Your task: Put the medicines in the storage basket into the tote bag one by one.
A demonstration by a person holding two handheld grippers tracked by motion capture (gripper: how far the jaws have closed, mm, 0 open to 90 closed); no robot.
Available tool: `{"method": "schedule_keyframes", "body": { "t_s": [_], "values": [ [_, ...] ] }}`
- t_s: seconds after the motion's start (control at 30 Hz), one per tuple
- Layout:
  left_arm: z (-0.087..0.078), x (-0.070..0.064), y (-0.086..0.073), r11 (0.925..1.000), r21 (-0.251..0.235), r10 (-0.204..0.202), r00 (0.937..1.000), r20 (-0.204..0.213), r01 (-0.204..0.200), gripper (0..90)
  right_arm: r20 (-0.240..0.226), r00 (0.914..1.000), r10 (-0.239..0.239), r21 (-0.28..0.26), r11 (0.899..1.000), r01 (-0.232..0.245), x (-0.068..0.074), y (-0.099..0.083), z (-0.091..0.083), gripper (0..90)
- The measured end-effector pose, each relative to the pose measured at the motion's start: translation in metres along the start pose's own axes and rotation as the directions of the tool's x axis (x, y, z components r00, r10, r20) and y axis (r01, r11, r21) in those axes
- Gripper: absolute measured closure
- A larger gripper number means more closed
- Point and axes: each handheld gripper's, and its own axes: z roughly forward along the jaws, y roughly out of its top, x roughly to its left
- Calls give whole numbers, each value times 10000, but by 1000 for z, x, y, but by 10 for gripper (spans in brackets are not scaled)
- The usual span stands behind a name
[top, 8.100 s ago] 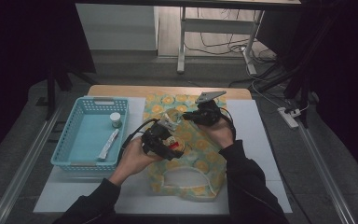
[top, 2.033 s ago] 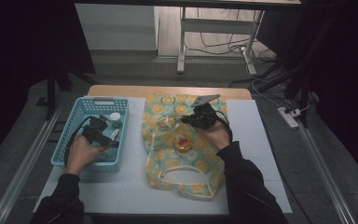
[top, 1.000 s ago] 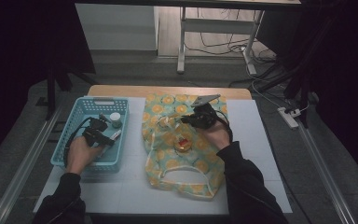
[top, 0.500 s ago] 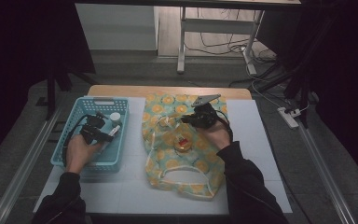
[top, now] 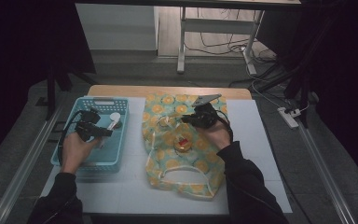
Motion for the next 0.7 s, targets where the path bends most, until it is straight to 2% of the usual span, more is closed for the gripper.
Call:
{"method": "schedule_keyframes", "body": {
  "t_s": [0.2,0.3,0.5,0.7],
  "values": [
    [-9,-3,-1,9995,-314,58,9997,224,-51,728,1,10000,7,-6,10000,-7,1,0,0,900],
    [-15,-7,0,9986,-462,255,9990,364,-238,728,6,10000,-11,-8,10000,11,1,0,0,900],
    [-25,-24,3,9947,-659,820,9959,382,-794,728,0,10000,-32,-5,10000,32,1,1,-1,900],
    [-28,-41,7,9900,-744,1239,9912,471,-1202,728,4,10000,-22,-43,10000,22,1,1,-1,900]
  ]
}}
